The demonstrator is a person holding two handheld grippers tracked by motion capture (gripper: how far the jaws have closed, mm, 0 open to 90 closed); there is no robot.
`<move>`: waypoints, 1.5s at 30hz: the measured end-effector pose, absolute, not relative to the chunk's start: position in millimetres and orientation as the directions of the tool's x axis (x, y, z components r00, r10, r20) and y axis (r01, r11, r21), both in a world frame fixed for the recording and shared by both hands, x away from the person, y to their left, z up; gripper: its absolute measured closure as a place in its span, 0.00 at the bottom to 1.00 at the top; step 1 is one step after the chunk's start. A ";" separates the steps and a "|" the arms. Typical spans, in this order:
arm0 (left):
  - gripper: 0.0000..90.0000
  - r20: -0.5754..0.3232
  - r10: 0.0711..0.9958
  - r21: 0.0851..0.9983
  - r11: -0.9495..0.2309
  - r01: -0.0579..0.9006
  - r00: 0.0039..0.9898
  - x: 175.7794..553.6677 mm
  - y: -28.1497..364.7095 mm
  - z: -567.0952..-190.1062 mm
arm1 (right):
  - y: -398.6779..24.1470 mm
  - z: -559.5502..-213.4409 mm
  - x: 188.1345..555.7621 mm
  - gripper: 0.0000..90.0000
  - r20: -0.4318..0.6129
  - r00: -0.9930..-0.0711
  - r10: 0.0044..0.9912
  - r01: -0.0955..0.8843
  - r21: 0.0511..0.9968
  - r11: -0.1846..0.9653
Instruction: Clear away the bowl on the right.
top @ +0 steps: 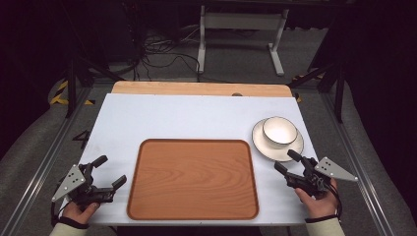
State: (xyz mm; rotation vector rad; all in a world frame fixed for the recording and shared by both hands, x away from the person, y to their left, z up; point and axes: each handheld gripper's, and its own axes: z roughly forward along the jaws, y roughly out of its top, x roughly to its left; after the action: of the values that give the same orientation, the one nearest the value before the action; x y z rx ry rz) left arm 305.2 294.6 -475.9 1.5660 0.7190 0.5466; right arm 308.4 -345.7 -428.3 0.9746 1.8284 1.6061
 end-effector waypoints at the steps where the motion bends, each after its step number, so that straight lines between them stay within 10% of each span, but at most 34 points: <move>1: 0.01 -0.063 0.719 0.991 -0.040 0.131 0.692 305.2 294.6 -475.9 | -345.2 -425.7 307.9 0.32 0.079 -0.614 0.786 0.177 0.983 0.039; 45: 0.01 -0.066 0.720 0.990 -0.041 0.137 0.691 305.3 294.9 -475.7 | -359.3 -377.2 349.4 0.32 0.052 -0.556 0.829 0.169 0.984 0.052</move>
State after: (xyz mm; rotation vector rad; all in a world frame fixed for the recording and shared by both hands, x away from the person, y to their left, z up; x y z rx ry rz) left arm 305.3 294.9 -475.7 1.5692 0.7230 0.5433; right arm 349.4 -359.3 -377.2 1.0008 1.7817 1.5454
